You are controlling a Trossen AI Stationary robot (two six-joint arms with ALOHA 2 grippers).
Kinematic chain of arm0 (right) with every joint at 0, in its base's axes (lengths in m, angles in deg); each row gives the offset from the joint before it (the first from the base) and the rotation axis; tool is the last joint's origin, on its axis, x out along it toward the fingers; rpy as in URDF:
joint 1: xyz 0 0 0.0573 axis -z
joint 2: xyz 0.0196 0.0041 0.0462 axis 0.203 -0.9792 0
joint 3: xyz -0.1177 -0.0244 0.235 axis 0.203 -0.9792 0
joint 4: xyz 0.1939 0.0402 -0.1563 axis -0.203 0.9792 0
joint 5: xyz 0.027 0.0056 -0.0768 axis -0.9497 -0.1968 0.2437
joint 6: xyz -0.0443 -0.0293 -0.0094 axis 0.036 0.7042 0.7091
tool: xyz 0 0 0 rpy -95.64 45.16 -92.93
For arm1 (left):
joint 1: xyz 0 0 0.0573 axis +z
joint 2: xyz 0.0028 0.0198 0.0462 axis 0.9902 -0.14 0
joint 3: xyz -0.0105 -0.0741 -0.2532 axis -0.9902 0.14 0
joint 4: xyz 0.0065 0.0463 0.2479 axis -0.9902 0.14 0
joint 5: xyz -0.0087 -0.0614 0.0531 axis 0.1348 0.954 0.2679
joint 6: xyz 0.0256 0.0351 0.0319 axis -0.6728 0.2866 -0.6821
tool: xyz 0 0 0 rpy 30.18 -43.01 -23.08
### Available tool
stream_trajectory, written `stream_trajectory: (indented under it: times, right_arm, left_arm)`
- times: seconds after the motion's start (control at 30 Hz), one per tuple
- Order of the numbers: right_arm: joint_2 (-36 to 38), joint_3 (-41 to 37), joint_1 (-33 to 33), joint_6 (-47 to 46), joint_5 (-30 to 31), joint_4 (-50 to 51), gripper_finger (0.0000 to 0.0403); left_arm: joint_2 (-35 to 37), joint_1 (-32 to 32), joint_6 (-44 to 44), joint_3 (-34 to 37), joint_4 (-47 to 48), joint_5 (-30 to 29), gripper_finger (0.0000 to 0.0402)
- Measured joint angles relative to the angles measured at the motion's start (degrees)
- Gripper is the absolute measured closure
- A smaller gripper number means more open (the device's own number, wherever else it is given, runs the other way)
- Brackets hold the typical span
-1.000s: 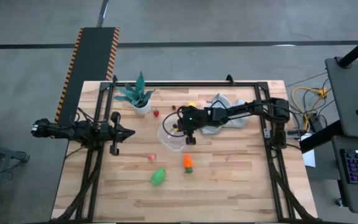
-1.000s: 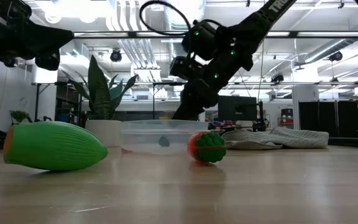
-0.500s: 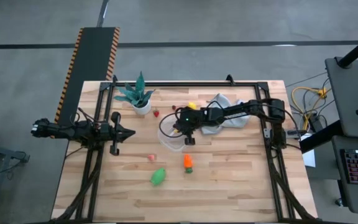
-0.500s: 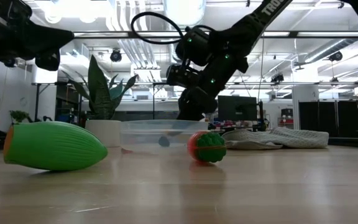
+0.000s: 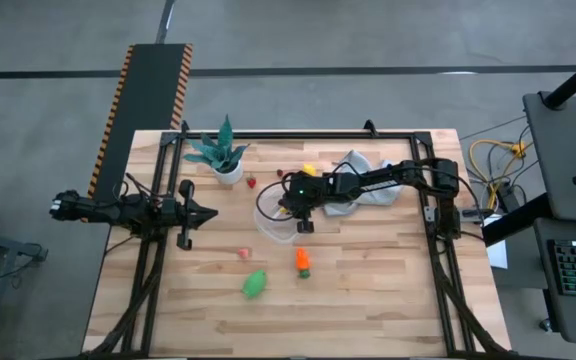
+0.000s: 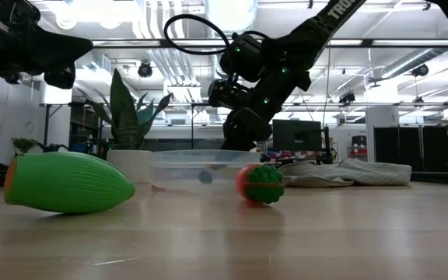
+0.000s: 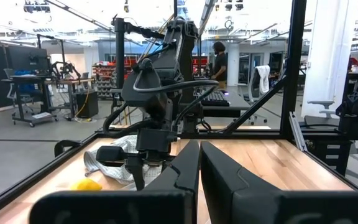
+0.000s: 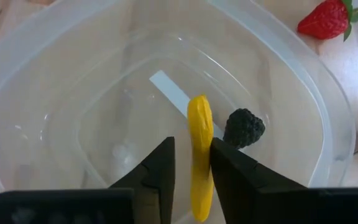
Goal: Pick and placing Produce into tupperware
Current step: Put the yellow corn into the transparent bin, then put the yellow lemon into the transparent bin
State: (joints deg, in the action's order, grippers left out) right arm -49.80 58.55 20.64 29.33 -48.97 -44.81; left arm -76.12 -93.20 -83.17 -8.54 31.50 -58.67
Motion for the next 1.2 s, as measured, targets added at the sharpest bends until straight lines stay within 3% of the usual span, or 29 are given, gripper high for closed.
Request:
stream_trajectory:
  times: [0.53,0.77,1.07,1.2]
  right_arm:
    - [2.6,1.5,-0.1,-2.7,0.0,4.6,0.0264]
    - [11.8,1.4,-2.0,-3.2,-0.3,7.4,0.0265]
    - [25.6,1.0,-10.7,-1.3,0.0,8.5,0.0264]
    - [30.9,1.0,-15.1,2.6,6.8,9.5,0.0264]
  left_arm:
    - [0.0,0.0,0.0,0.0,0.0,0.0,0.0402]
    - [-0.2,0.0,0.0,0.0,0.0,0.0,0.0402]
    - [-0.1,0.0,0.0,0.0,-0.1,0.0,0.0402]
    - [0.0,0.0,0.0,0.0,0.0,0.0,0.0402]
